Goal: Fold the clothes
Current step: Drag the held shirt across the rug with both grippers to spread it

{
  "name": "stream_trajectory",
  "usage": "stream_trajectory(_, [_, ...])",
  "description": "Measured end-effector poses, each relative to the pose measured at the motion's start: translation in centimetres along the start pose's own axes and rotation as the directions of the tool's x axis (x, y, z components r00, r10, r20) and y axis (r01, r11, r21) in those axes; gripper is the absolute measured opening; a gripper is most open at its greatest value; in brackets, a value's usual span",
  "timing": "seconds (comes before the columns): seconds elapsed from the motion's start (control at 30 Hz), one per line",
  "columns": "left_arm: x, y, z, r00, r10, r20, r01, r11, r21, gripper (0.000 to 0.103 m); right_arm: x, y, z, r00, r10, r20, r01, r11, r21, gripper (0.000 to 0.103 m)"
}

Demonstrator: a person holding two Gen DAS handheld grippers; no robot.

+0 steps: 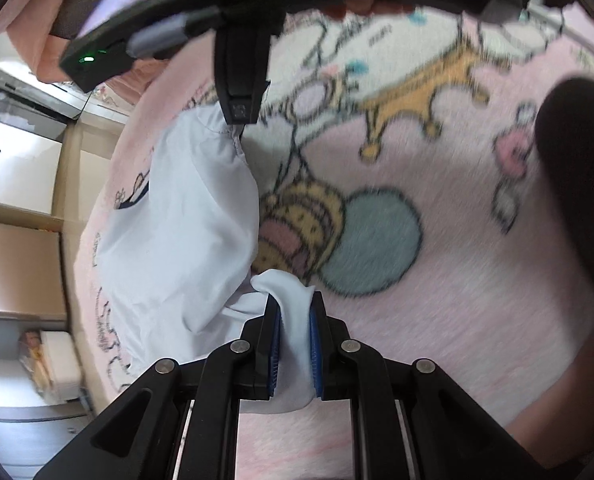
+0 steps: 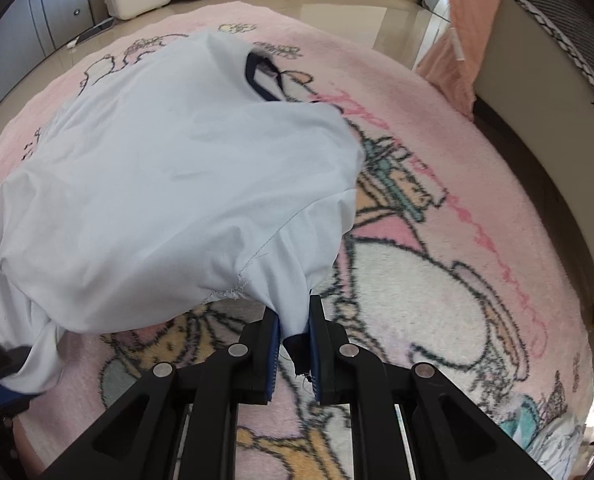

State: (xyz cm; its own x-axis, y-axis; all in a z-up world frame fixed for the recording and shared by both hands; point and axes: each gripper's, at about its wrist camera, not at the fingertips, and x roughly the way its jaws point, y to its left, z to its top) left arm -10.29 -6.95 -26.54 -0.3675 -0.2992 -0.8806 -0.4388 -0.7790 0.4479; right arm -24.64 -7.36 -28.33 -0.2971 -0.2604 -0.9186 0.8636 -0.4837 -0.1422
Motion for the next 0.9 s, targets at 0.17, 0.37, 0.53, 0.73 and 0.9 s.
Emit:
stream_trajectory(0.17, [-2.1, 1.1, 1.2, 0.995, -0.05, 0.085, 0.054, 0.997, -0.051, 0.011, -1.6, -1.5, 0.7, 0.999, -0.044, 0.013, 0.044, 0.999, 0.008, 0.01])
stream_trajectory(0.37, [-3.3, 1.9, 1.9, 0.97, -0.191, 0.151, 0.208, 0.972, -0.112, 0.011, -2.8, -2.8, 0.7, 0.997, -0.071, 0.007, 0.071, 0.997, -0.029, 0.01])
stream_trajectory(0.53, [-3.7, 1.6, 3.0, 0.936, -0.285, 0.207, 0.319, 0.935, -0.156, 0.011, -2.4, -4.0, 0.5, 0.996, -0.091, -0.027, 0.09, 0.995, -0.032, 0.01])
stream_trajectory(0.73, [-4.2, 1.0, 4.9, 0.885, -0.379, 0.271, 0.431, 0.887, -0.164, 0.011, -1.6, -6.3, 0.6, 0.992, -0.114, -0.054, 0.114, 0.993, -0.005, 0.01])
stream_trajectory(0.9, [-4.9, 0.9, 5.6, 0.812, -0.475, 0.338, 0.547, 0.821, -0.162, 0.011, -1.8, -8.2, 1.0, 0.986, -0.154, -0.056, 0.156, 0.988, 0.021, 0.01])
